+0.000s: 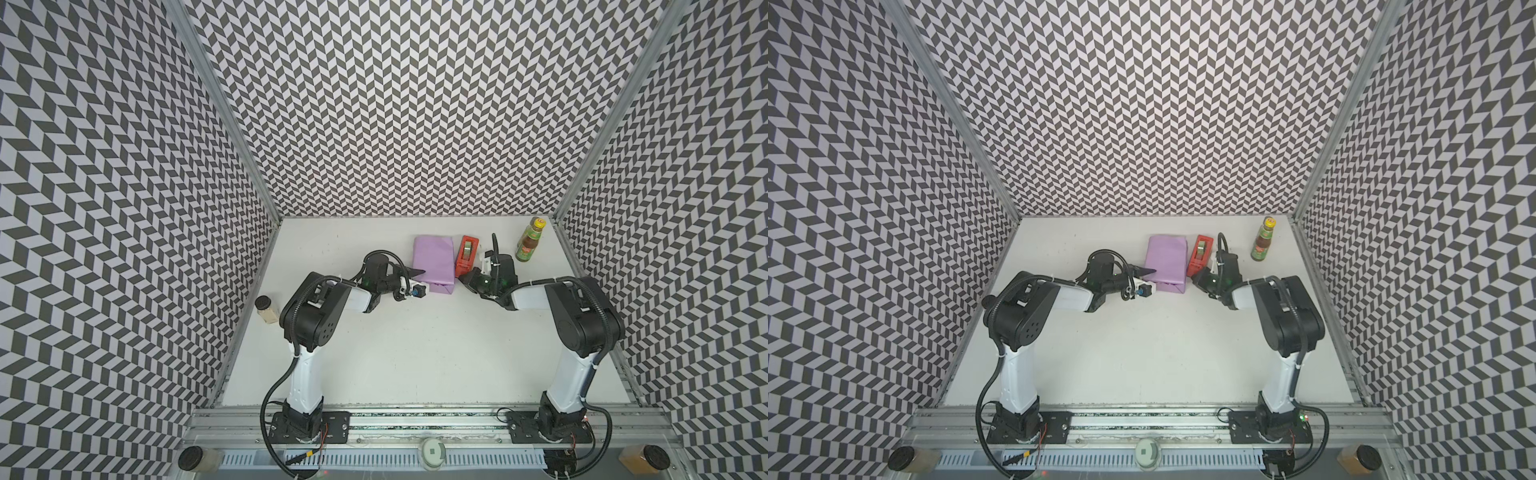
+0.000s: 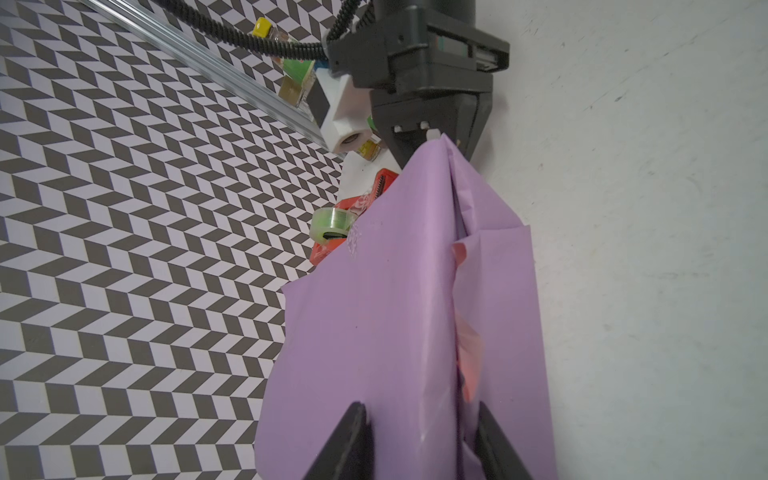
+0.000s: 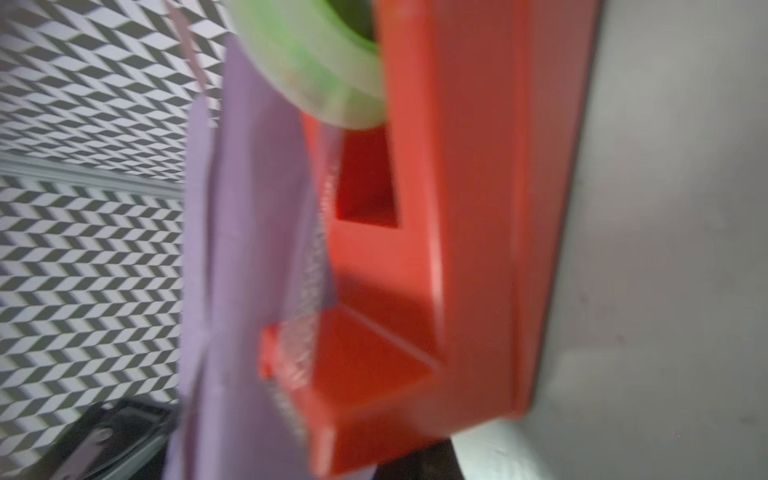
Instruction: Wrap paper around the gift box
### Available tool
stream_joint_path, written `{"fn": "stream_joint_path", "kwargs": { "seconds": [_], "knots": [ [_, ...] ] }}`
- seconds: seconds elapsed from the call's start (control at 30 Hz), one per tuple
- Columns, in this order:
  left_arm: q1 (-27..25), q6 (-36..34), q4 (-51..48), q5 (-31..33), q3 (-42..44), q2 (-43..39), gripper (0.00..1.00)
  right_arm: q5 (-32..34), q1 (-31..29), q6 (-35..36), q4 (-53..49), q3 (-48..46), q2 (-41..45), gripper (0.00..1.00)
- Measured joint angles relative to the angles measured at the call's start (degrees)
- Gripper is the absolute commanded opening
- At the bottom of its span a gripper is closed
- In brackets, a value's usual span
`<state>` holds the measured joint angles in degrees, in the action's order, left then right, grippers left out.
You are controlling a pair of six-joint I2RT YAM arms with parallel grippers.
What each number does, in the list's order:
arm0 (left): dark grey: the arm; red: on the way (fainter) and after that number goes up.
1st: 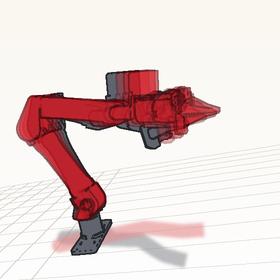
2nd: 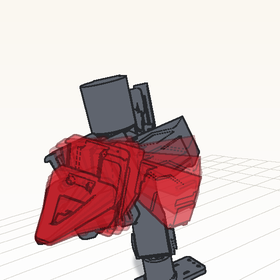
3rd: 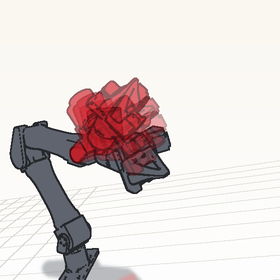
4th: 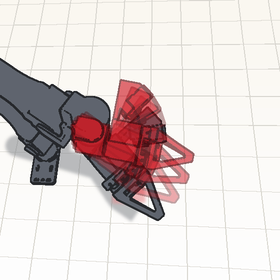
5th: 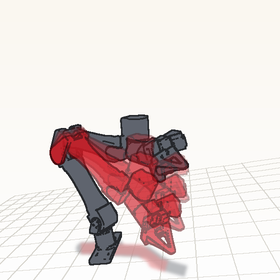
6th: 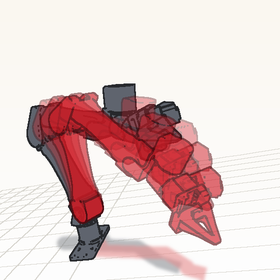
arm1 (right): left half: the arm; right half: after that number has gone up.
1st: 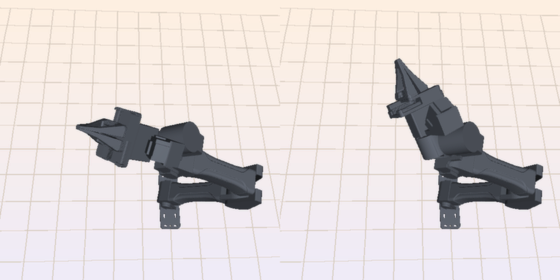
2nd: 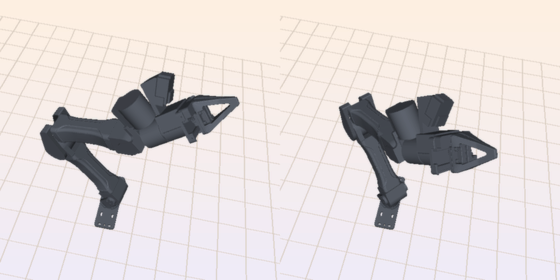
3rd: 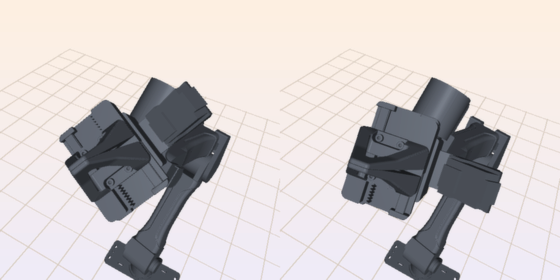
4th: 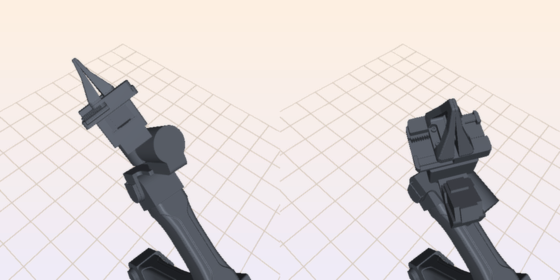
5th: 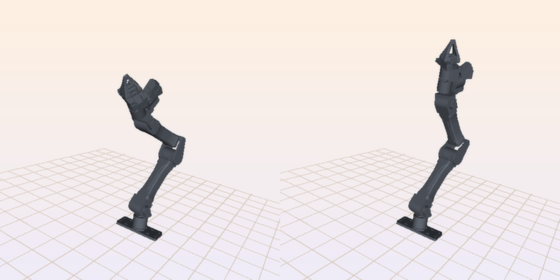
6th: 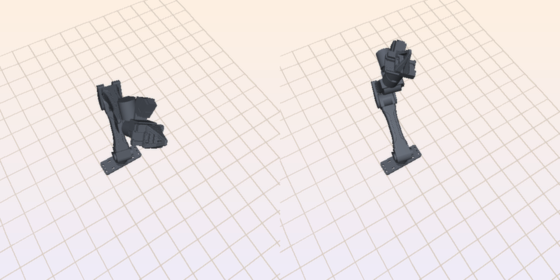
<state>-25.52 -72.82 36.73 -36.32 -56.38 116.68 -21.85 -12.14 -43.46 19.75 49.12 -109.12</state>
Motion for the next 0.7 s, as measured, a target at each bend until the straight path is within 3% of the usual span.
{"fn": "stream_joint_path", "kwargs": {
  "seconds": [0.33,0.5,0.7],
  "knots": [
    [0.0,0.0,0.0,0.1,0.0,0.0,0.41,1.6,0.1,1.2,0.7,-2.5,1.4,0.00],
    [0.0,0.0,0.0,0.1,0.0,0.0,0.40,-0.5,0.5,4.5,0.0,-9.2,11.2,0.00],
    [0.0,-0.2,0.0,0.1,0.0,0.0,0.41,-7.4,0.4,9.5,4.9,-14.6,25.4,0.00]
  ]
}}
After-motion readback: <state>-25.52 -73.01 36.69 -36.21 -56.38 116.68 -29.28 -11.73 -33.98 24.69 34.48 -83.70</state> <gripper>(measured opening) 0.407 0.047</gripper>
